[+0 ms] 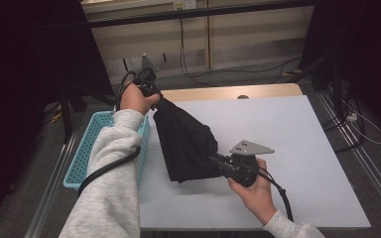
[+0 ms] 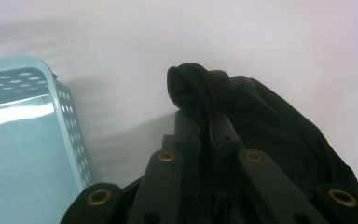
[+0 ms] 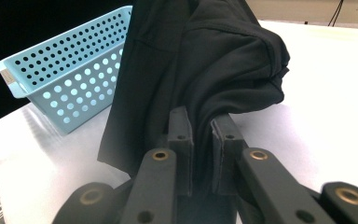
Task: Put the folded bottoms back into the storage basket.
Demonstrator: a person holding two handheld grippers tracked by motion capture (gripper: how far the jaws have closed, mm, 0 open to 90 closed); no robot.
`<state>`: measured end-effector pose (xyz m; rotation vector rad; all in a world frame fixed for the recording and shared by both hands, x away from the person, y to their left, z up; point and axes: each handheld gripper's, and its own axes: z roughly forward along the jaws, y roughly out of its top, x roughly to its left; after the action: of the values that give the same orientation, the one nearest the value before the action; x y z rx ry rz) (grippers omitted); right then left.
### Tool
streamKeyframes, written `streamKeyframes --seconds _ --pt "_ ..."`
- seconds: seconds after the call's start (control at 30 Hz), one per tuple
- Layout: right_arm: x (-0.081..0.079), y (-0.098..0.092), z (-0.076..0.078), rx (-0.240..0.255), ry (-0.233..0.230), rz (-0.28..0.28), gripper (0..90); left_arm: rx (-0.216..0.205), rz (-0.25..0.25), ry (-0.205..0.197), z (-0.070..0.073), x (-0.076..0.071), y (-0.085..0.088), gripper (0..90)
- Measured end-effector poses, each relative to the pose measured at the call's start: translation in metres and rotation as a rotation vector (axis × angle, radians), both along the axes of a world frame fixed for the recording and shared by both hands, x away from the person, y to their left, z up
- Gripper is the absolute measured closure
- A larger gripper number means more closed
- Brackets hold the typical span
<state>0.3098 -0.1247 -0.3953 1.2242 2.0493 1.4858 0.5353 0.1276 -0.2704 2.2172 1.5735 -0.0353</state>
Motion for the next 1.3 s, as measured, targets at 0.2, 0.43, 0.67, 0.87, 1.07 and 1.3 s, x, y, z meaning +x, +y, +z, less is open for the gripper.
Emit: streamKeyframes --seconds 0.2,0.43,0.67,0.87,1.07,1.3 --pt "0.0 0.003 0.003 0.001 -0.006 0.006 80.6 0.005 0.002 0.0 0.003 0.0 0.004 84.5" --pt "0.002 0.006 0.007 -0.001 -0.02 0.011 80.6 0.002 0.006 0.005 0.008 0.002 0.009 84.5" --pt "0.004 0.011 0.012 0.003 -0.021 0.02 80.6 0.023 0.013 0.004 0.014 0.003 0.015 84.5" --pt "0.005 0.014 0.017 0.009 -0.037 0.026 80.6 0.027 0.018 -0.009 0.026 0.002 0.016 84.5" --pt "0.006 0.017 0.02 0.009 -0.042 0.03 80.7 0.024 0.022 -0.002 0.027 0.003 0.02 84.5" --pt "0.008 0.024 0.024 0.008 -0.044 0.045 80.6 0.029 0.021 -0.006 0.034 0.004 0.026 84.5"
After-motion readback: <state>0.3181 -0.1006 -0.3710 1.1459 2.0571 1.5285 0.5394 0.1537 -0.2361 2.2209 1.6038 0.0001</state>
